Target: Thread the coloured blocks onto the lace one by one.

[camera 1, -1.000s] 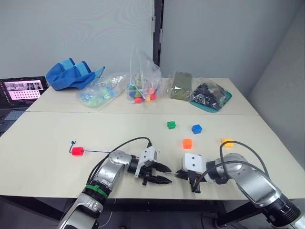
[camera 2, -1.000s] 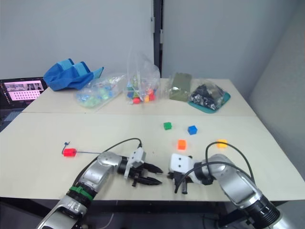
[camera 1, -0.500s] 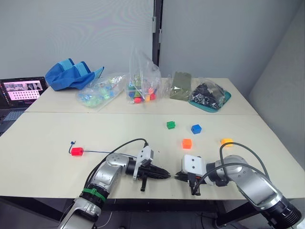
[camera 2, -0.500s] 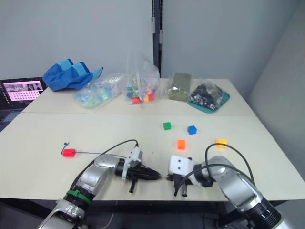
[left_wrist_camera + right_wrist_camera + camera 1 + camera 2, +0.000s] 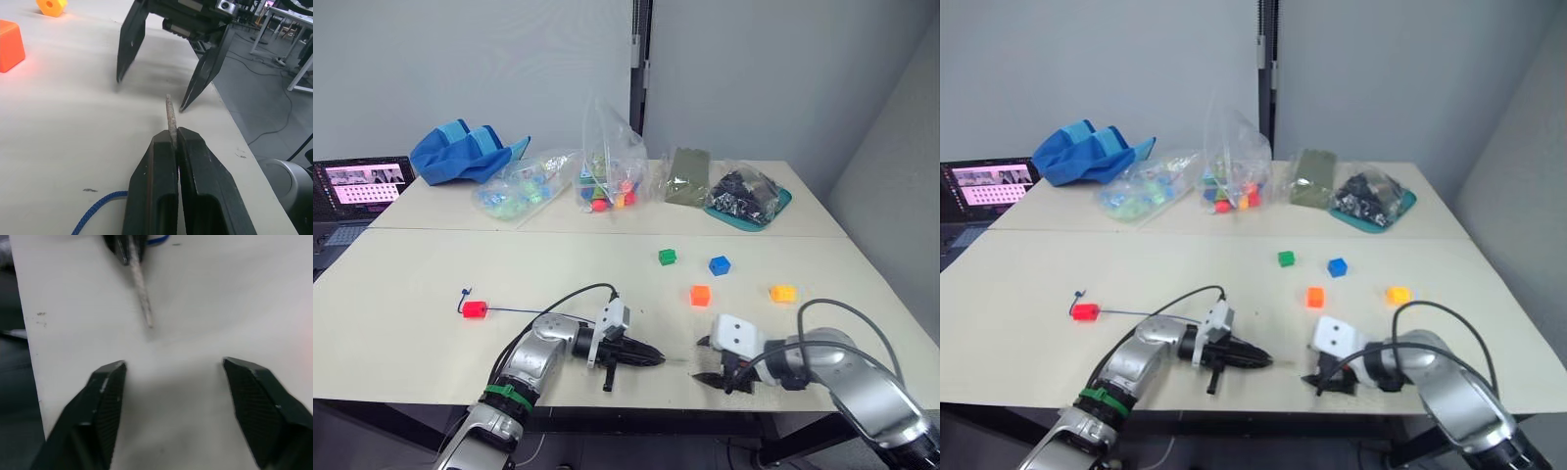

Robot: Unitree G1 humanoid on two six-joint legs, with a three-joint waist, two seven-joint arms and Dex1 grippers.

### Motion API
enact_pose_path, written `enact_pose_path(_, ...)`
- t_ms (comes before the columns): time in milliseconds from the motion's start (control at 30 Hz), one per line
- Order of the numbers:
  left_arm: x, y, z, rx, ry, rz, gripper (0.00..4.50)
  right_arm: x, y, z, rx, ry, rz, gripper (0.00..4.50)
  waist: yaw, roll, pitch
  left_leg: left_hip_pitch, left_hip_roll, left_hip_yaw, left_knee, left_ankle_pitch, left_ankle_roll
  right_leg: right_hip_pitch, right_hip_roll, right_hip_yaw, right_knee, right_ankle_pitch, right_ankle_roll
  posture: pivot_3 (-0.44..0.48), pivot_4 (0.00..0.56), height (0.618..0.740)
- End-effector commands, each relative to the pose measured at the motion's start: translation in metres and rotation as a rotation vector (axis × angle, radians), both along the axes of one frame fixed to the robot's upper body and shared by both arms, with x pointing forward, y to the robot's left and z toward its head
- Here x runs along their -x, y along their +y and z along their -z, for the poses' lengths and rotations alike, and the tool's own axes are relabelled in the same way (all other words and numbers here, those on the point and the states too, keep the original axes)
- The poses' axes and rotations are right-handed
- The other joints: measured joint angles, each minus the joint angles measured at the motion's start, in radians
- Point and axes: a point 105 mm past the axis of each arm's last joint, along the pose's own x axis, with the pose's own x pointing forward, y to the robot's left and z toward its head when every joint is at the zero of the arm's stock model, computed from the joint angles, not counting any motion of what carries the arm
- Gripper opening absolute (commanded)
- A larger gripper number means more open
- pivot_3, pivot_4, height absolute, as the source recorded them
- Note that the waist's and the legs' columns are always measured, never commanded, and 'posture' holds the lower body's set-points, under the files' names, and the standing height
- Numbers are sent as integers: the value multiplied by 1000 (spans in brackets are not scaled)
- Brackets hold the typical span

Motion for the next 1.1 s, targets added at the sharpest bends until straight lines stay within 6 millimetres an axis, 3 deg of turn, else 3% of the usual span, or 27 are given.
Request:
enact_pose_path(33, -7, 7, -7, 10, -22, -21, 0, 5, -19, -51, -222, -107, 158, 4457, -5, 0, 0, 0, 0, 0, 0, 0, 0, 0, 0, 0, 0, 0, 0, 0, 150, 740)
enact_pose_path(133, -11, 9, -12, 27, -41, -33, 0, 10, -47, -62, -293, -176, 331, 4457, -2, 0, 0, 0, 0, 0, 0, 0, 0, 1, 0, 0, 0, 0, 0, 0, 150, 740)
enact_pose_path(300, -13, 10, -20, 36, -53, -18, 0, 23, -79, -61, -402, -251, 580, 4457, 2, 0, 0, 0, 0, 0, 0, 0, 0, 0, 0, 0, 0, 0, 0, 0, 150, 740)
enact_pose_path(467, -16, 10, -23, 43, -47, -15, 0, 43, -112, -40, -480, -316, 824, 4457, 5, 1, 0, 0, -1, 0, -1, 0, 0, 0, -1, 0, 0, 0, 0, 0, 150, 740)
enact_pose_path(700, -17, 14, -15, 17, -45, -7, 0, 68, -124, -1, -467, -272, 939, 4457, -8, 1, -1, 1, -1, 0, -2, 0, 0, 0, -1, 0, 0, 0, 0, 0, 150, 740)
enact_pose_path(967, -19, 14, -11, 12, -54, -18, 0, 53, -122, -4, -479, -305, 911, 4457, -10, 1, -1, 0, -1, 0, -2, 0, 0, 0, -1, 0, -1, 0, 0, 0, 150, 740)
enact_pose_path(1100, -19, 12, -14, 27, -61, -35, 0, 18, -130, -12, -465, -334, 895, 4457, -13, 1, -1, 0, -1, 0, -2, 0, 0, 0, -1, 1, -1, 0, 0, 0, 150, 740)
